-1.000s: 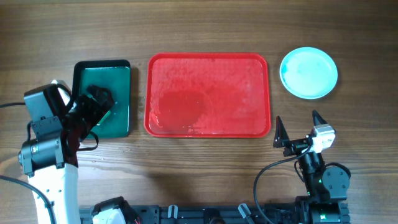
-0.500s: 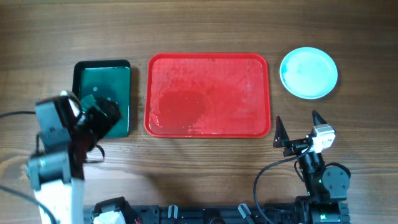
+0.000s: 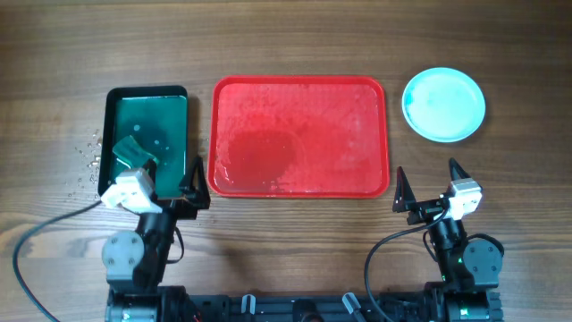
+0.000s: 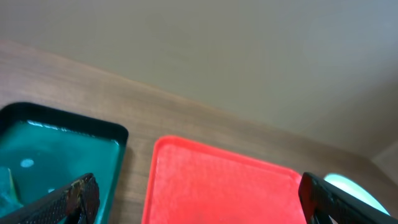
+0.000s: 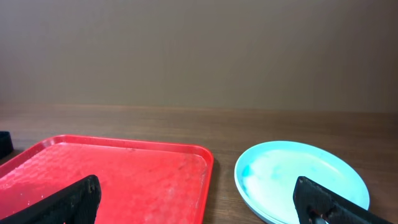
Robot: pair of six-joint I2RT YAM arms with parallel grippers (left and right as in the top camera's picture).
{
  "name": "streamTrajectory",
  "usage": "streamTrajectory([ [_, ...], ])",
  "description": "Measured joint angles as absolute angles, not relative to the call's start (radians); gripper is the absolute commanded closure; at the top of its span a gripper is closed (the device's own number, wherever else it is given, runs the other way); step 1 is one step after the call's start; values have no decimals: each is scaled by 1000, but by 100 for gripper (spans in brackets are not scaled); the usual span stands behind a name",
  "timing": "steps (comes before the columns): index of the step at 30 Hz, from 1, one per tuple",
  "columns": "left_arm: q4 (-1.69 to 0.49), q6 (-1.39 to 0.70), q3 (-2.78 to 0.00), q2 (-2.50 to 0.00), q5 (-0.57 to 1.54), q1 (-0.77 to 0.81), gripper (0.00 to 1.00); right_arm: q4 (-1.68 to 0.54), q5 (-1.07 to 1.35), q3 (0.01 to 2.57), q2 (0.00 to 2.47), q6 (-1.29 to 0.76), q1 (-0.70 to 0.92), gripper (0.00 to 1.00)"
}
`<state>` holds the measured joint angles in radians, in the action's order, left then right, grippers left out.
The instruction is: Clean dirty plates on tray and stack at the side
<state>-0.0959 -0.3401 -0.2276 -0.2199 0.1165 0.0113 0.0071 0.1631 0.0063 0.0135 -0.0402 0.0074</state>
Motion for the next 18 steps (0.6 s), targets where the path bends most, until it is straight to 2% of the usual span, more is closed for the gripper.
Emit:
streamTrajectory([
  [8,-42,-334,-83,-48,48,11,0,7,163,6,14,-40,7,0],
  [13,89,-334,-23,-14,49,11,0,7,163,6,14,-40,7,1],
  [18,72,-258,-16,-14,61,11,0,7,163,6,14,-40,7,0],
])
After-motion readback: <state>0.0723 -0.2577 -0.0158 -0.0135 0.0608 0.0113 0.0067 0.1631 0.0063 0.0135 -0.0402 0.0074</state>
